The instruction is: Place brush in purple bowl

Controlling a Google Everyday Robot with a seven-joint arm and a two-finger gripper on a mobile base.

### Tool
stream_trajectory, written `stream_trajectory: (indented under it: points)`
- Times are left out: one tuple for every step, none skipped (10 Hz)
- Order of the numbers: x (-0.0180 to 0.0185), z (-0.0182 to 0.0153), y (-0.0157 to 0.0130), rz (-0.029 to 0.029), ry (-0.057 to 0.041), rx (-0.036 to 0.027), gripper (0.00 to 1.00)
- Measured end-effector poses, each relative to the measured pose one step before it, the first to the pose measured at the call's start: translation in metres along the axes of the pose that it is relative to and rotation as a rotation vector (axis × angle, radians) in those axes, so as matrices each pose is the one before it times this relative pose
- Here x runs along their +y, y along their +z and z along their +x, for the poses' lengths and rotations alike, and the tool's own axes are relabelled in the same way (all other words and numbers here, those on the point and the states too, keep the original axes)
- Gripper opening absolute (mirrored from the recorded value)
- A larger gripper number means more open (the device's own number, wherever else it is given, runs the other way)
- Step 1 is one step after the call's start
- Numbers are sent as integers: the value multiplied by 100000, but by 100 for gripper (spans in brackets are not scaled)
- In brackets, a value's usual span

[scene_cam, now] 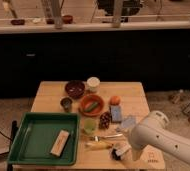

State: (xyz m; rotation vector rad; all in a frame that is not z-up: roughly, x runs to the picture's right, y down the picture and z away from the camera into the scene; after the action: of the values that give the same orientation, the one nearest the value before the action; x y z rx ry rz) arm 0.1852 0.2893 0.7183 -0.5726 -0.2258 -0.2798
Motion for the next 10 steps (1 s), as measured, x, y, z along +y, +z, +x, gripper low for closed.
stream_trajectory:
  points:
    - [-3, 274, 474, -483, -613, -178, 80]
    - [101, 394, 860, -1441, -550, -484, 80]
    - [-97, 397, 572, -736, -86, -295, 80]
    - [-95, 375, 315, -231, 325, -207, 80]
    - [-70, 829, 410, -886, 1126, 22, 80]
    - [-57, 542, 267, -497, 782, -46, 80]
    - [-133, 579, 181, -347, 898, -44, 80]
    - [-30, 666, 248, -483, 1180, -96, 80]
    - [67, 596, 236, -657, 1155, -26, 80]
    - [45, 664, 227, -961, 1101, 151, 80]
